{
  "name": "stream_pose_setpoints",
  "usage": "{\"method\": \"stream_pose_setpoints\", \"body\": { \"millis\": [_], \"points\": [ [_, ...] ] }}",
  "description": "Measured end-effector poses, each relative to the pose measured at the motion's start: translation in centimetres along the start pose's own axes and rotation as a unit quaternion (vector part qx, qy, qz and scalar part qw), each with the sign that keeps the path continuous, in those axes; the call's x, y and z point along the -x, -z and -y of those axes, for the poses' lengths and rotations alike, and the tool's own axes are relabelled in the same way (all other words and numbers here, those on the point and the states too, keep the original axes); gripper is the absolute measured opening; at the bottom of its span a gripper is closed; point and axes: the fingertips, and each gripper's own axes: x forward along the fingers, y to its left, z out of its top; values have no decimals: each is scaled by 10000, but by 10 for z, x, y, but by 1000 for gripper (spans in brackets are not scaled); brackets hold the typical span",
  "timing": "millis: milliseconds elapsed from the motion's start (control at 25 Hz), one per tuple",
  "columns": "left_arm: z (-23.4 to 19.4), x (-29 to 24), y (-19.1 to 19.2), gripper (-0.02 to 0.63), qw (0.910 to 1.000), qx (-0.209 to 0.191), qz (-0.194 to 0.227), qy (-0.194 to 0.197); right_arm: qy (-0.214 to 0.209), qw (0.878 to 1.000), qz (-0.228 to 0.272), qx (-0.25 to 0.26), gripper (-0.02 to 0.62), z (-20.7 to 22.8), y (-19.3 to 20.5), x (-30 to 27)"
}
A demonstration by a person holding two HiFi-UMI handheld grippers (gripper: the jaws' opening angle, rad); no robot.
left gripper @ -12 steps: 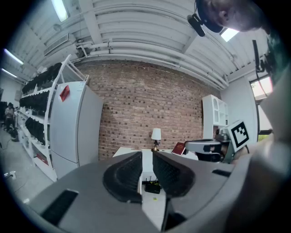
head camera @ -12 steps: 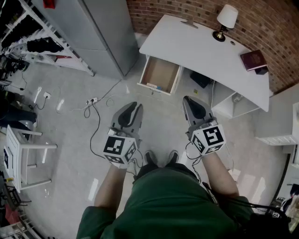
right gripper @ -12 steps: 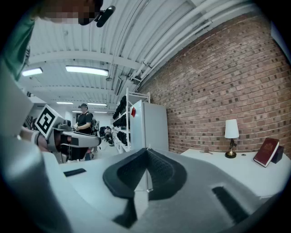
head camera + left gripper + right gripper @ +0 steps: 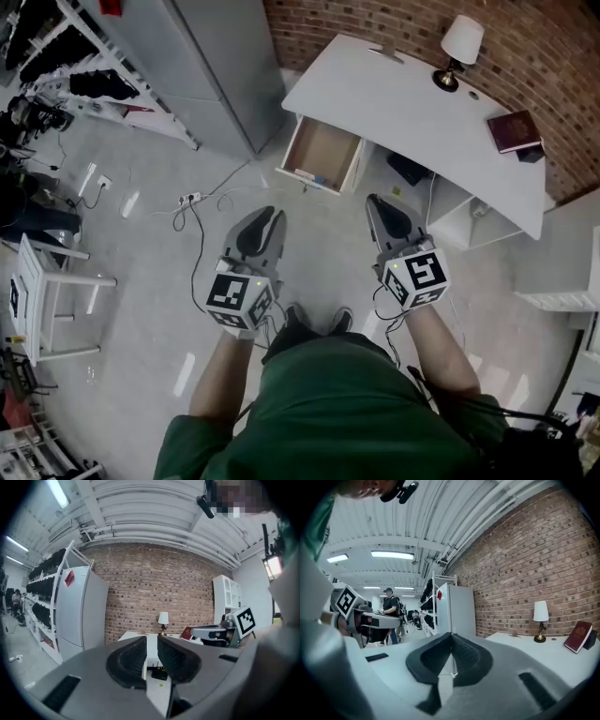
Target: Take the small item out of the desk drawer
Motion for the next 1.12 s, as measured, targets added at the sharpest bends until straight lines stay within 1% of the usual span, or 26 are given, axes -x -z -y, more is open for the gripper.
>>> {"method": "stream_pose_setpoints", "body": {
  "millis": [200,440,680,920,1120],
  "points": [
    [1,-2,12,66,9998,51,-114,-150,-69,9998,-131,-100,3,11,14,-3],
    [-27,-18,21,66,9994,194,-170,-222,-62,9994,-331,-76,3,16,28,-31],
    [-77,-45,27,66,9992,329,-183,-100,58,9981,-610,-9,4,18,39,-79],
    [-143,-84,16,66,9990,421,-133,41,313,9965,-770,69,3,28,35,-134],
    [-183,-105,20,66,9981,537,-192,217,475,9940,-982,63,4,28,43,-171]
  ]
}}
